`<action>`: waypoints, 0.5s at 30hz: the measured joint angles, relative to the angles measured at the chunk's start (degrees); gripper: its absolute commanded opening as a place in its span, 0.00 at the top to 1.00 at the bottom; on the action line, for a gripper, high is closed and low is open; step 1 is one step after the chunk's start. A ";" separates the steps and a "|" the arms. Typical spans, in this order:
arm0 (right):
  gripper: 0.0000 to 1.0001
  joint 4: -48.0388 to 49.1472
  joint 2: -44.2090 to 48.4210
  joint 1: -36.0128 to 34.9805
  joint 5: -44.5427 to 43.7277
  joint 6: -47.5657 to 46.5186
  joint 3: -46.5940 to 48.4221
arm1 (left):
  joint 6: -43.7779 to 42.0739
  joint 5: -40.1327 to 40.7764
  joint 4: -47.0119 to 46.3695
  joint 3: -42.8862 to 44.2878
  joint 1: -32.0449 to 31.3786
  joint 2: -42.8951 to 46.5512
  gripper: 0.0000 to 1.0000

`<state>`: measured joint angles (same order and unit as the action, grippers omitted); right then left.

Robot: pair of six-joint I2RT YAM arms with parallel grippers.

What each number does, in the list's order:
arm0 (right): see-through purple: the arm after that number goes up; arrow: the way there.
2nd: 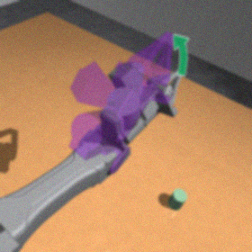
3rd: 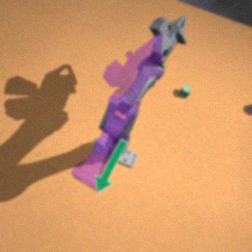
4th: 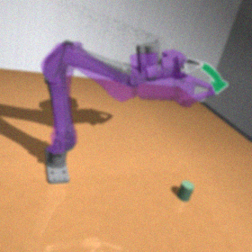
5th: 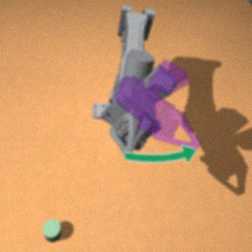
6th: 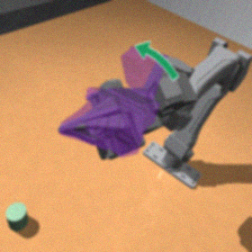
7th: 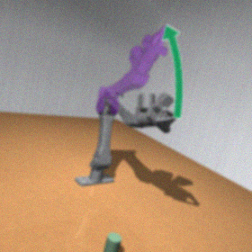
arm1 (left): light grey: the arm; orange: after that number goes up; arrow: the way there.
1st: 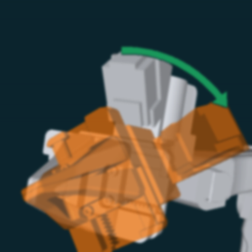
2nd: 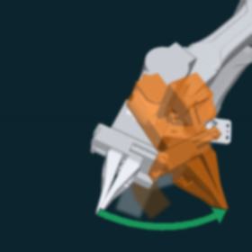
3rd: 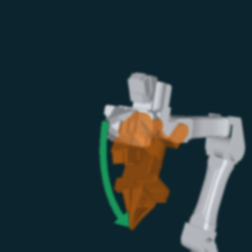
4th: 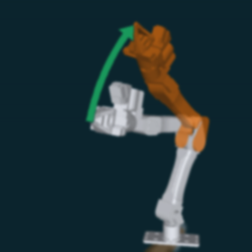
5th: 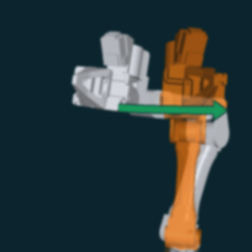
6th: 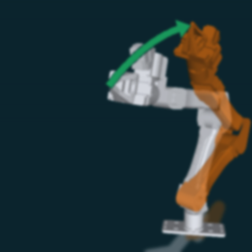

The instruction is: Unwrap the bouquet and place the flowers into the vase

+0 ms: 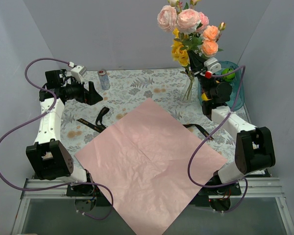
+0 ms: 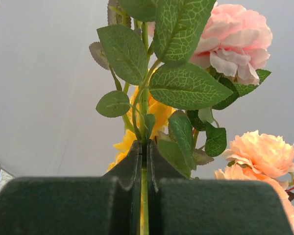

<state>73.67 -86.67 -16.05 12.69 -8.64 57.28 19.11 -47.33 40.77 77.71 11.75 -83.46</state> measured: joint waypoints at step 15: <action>0.99 0.20 -0.31 1.01 -0.39 1.53 -2.80 | -0.31 -0.07 1.90 2.29 0.13 -0.76 0.02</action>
<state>73.87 -86.98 -15.05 12.29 -7.11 54.48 18.81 -47.40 42.68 80.01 11.88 -84.23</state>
